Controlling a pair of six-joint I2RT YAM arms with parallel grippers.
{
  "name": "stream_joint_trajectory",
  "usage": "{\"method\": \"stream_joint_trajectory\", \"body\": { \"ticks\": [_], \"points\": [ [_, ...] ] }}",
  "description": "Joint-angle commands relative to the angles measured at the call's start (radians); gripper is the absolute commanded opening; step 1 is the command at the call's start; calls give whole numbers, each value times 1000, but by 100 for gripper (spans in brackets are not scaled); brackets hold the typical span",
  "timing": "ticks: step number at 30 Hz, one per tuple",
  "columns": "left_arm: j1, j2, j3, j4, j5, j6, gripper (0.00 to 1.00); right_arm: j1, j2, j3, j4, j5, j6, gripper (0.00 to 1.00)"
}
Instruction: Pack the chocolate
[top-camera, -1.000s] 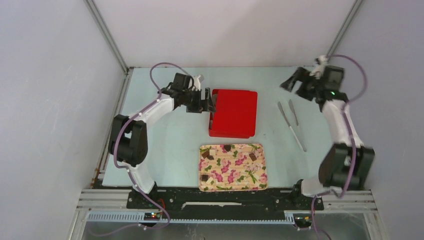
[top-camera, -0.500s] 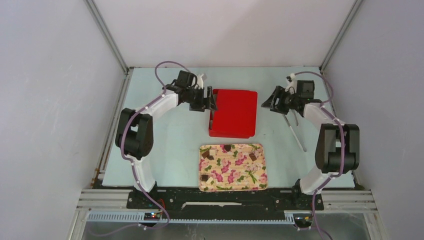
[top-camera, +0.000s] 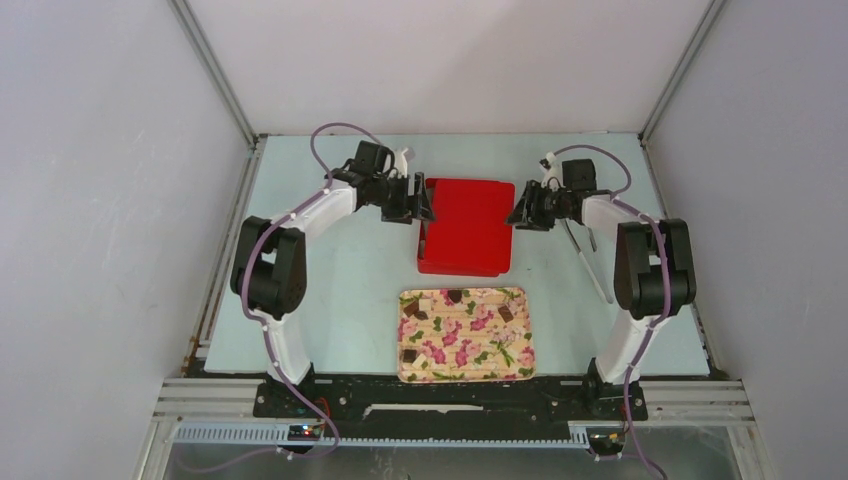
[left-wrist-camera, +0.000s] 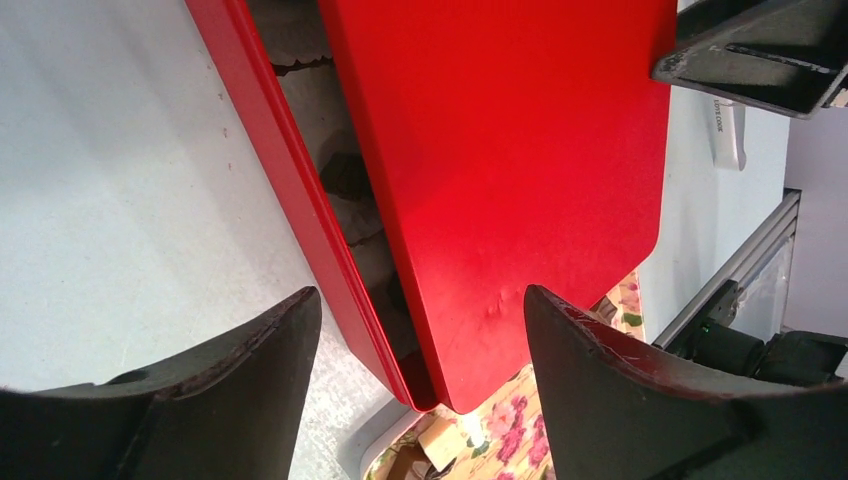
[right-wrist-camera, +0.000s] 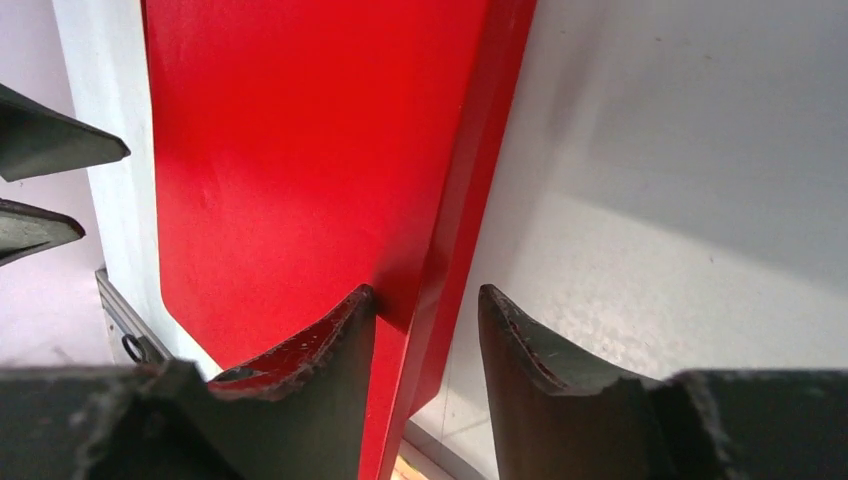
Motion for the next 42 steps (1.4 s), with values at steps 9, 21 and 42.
{"method": "stream_joint_trajectory", "body": {
  "ticks": [9, 21, 42],
  "points": [
    [-6, 29, 11, 28, 65, -21, 77, 11, 68, 62, 50, -126, -27, 31],
    [-6, 44, 6, 27, 85, -28, 76, 37, 102, 62, 89, -176, -75, 18],
    [-6, -17, -70, 47, 111, -51, 75, 13, 7, -10, -54, -227, -191, 43]
  ]
}}
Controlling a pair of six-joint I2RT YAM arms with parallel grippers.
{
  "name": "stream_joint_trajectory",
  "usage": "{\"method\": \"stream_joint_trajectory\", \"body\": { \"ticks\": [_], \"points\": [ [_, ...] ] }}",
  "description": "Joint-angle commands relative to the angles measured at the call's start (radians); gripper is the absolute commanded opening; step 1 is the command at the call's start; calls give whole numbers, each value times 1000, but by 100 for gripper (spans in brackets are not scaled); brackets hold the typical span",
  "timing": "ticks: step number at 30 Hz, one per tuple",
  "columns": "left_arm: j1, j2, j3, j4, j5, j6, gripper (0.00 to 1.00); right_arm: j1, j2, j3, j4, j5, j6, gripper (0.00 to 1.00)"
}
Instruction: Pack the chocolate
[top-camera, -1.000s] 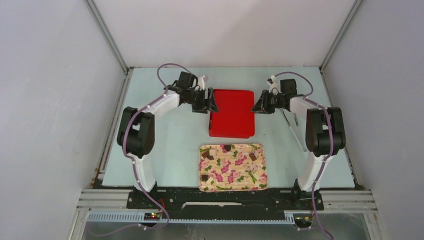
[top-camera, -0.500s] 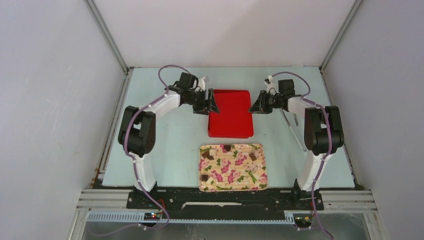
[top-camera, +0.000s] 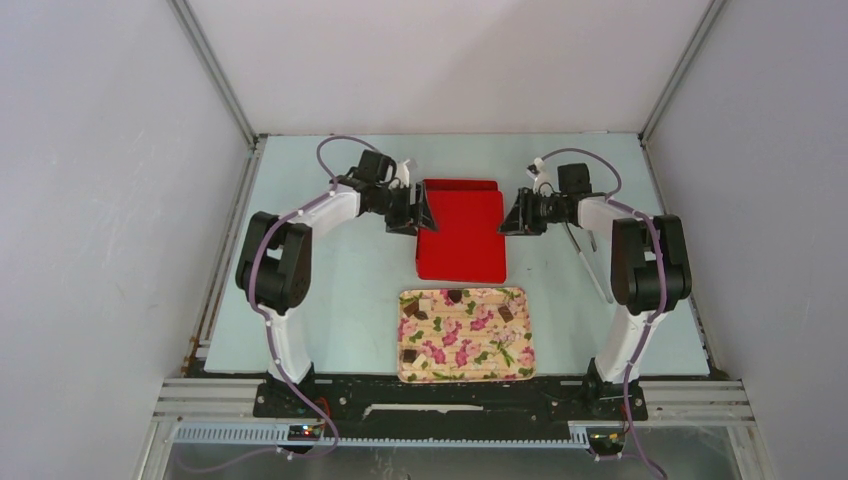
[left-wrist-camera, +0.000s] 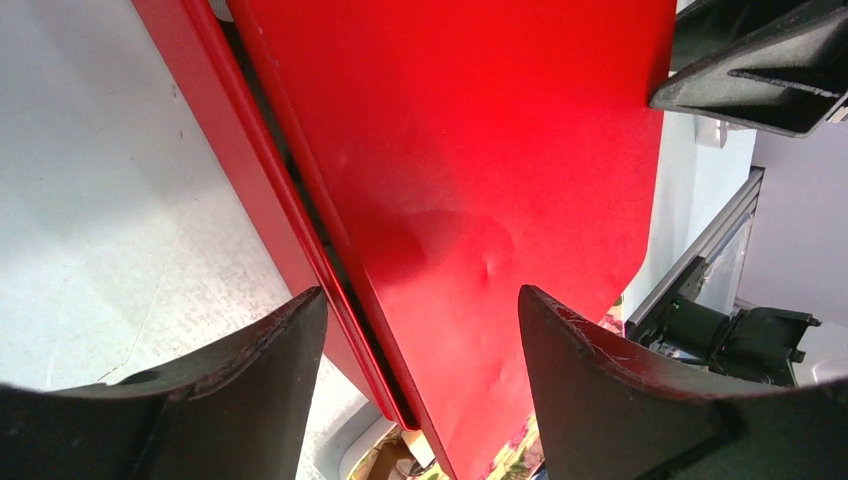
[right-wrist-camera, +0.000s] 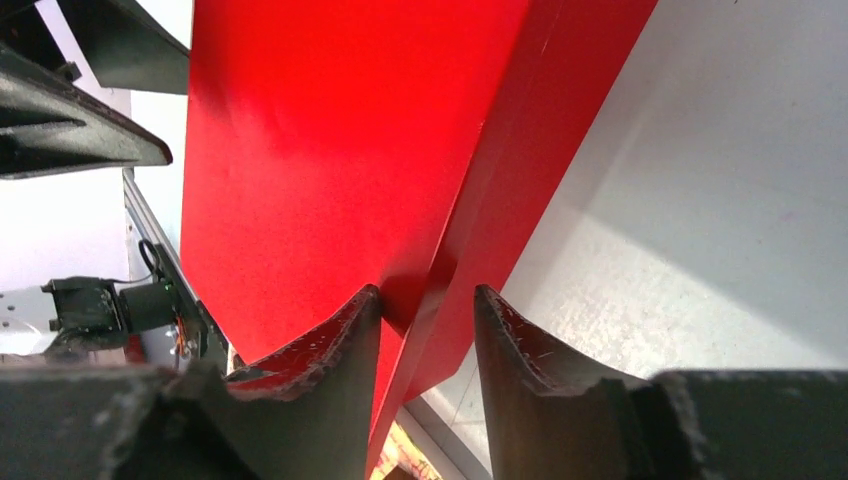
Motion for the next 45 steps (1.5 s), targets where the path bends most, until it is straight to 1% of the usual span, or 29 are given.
{"method": "stream_joint_trajectory", "body": {
  "ticks": [1, 3, 5, 10, 15, 25, 31, 35, 39, 43, 45],
  "points": [
    [-6, -62, -30, 20, 26, -8, 74, -7, -46, -7, -88, -28, -86, 44],
    [-6, -65, -34, 24, 28, -10, 74, -5, -41, -8, -112, -43, -106, 45],
    [-6, -70, -41, 30, 32, -12, 74, -7, -34, -7, -126, -57, -121, 40],
    [-6, -78, -54, 40, 43, -15, 72, -6, -40, -26, -72, -86, -106, 30],
    [-6, -89, -61, 54, 74, -28, 70, 19, -61, -27, -37, -97, -105, 25],
    [-6, -109, -79, 71, 104, -39, 68, 34, -112, -27, -2, -72, -99, 22],
    [-4, -107, -64, 72, 105, -36, 67, 34, -90, -26, 45, -56, -42, 22],
    [-4, -94, -23, 31, 51, -2, 64, 29, -56, -22, 77, -22, 6, 22],
    [-3, -72, 34, -33, -23, 45, 60, 24, -32, 3, 56, 3, 13, 22],
    [-3, -34, 120, -104, -102, 90, 59, 20, -16, 32, 43, 42, 26, 23],
    [-4, -1, 170, -142, -117, 108, 60, 20, -5, 46, 33, 64, 31, 24]
  ]
}}
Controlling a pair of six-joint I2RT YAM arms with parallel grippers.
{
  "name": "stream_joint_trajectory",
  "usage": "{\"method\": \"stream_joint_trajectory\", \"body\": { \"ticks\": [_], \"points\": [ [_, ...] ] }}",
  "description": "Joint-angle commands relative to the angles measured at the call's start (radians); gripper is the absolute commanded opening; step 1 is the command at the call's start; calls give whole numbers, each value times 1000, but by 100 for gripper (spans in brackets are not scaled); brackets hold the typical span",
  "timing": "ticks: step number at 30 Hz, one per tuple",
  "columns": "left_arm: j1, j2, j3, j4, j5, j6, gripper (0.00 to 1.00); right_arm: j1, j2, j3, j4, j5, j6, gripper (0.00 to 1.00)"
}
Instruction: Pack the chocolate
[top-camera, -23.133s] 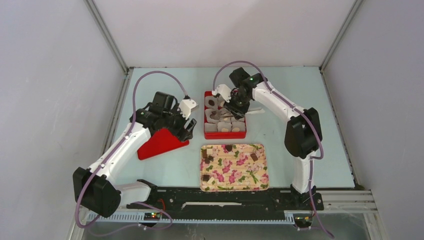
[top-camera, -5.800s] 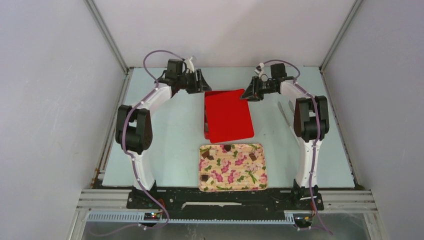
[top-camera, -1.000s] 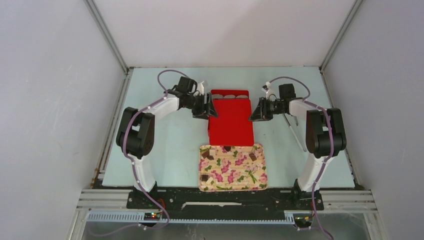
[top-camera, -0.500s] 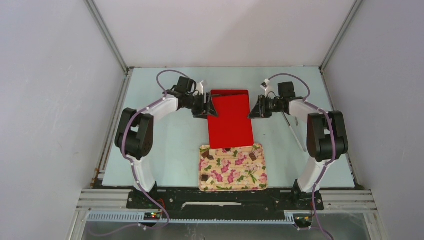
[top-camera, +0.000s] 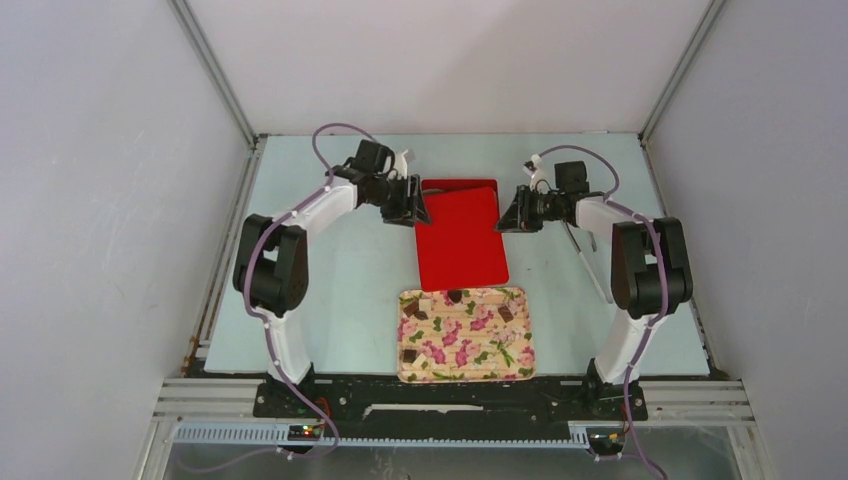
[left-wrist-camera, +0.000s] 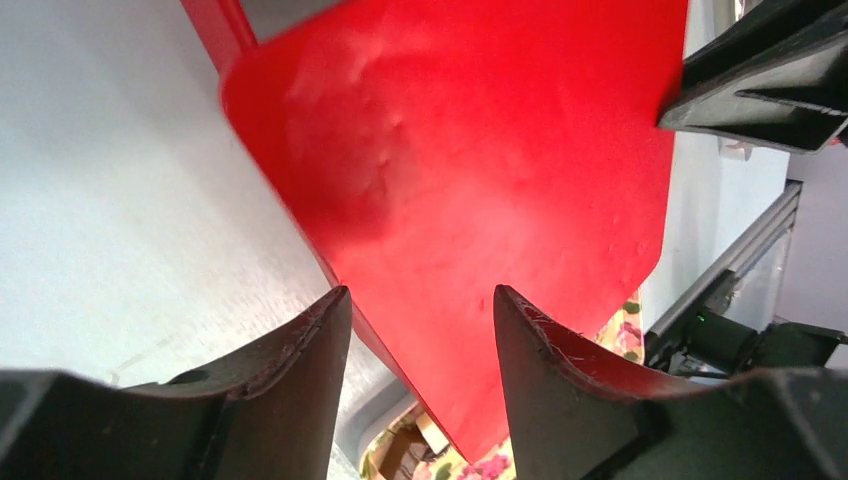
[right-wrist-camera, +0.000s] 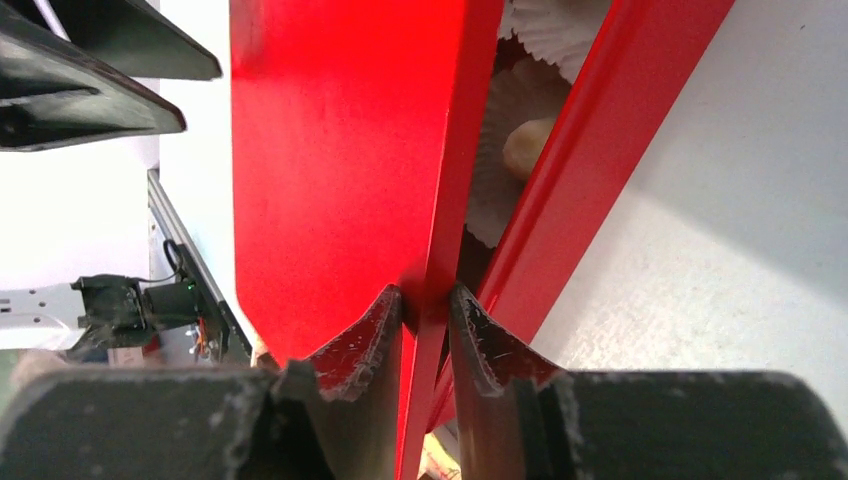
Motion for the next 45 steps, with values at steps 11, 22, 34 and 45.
{"method": "stream_joint_trajectory", "body": {
  "ticks": [11, 22, 34, 45],
  "points": [
    [-7, 188, 312, -133, -87, 122, 60, 8, 74, 90, 19, 143, 18, 31],
    [-7, 250, 443, -162, -127, 152, 60, -21, 15, 91, -35, 213, -3, 33],
    [1, 86, 350, -97, -78, 142, 62, -23, -30, 91, -44, 168, -3, 38],
    [-11, -51, 54, -13, -114, 67, 66, -70, -78, 91, -51, 175, -9, 46]
  ]
}}
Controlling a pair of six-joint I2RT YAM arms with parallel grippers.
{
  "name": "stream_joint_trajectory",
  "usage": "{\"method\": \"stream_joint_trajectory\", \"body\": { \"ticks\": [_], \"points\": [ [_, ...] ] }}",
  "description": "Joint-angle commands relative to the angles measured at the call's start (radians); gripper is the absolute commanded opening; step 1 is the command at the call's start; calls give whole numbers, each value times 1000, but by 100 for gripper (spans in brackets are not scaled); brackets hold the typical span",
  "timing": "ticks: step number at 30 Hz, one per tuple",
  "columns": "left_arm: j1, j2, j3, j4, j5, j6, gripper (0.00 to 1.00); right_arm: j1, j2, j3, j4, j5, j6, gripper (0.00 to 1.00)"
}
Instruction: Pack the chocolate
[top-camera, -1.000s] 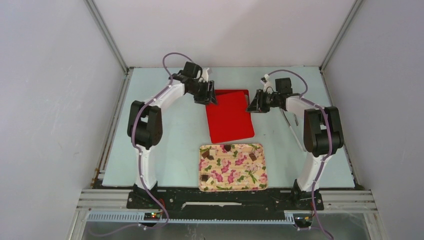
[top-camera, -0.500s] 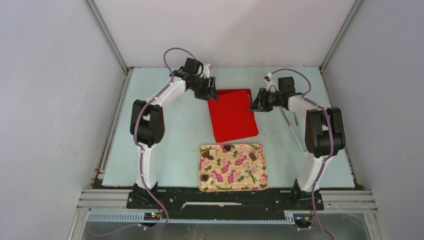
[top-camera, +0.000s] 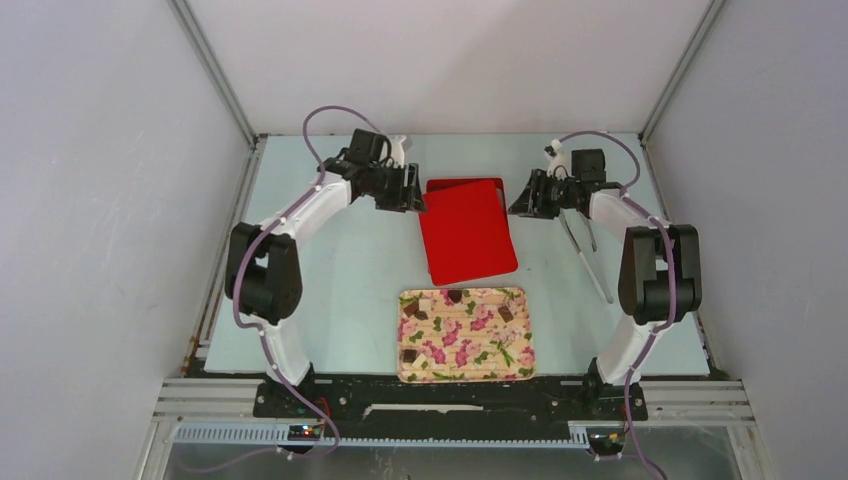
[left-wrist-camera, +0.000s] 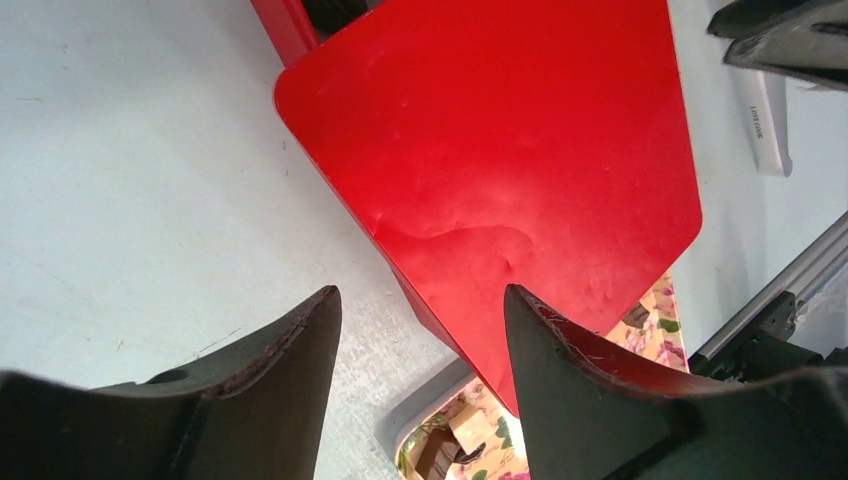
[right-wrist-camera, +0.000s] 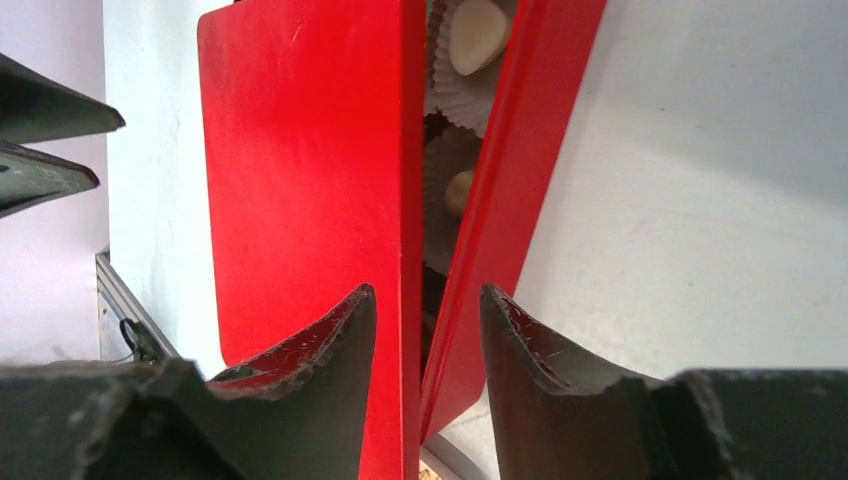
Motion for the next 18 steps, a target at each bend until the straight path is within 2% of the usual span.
{"method": "stream_joint_trajectory", "body": {
  "ticks": [1, 8, 13, 18],
  "points": [
    [-12, 13, -53, 58, 6, -35, 66, -16, -26, 15, 14, 9, -28, 49],
    [-31, 89, -45, 59, 14, -66, 65, -3, 53, 56, -25, -78, -77, 64],
    [-43, 140, -18, 44, 30, -64, 61, 9, 101, 76, -52, -98, -96, 66],
    [-49, 182, 14, 41, 51, -58, 56, 21, 115, 76, -64, -102, -123, 63]
  ]
}}
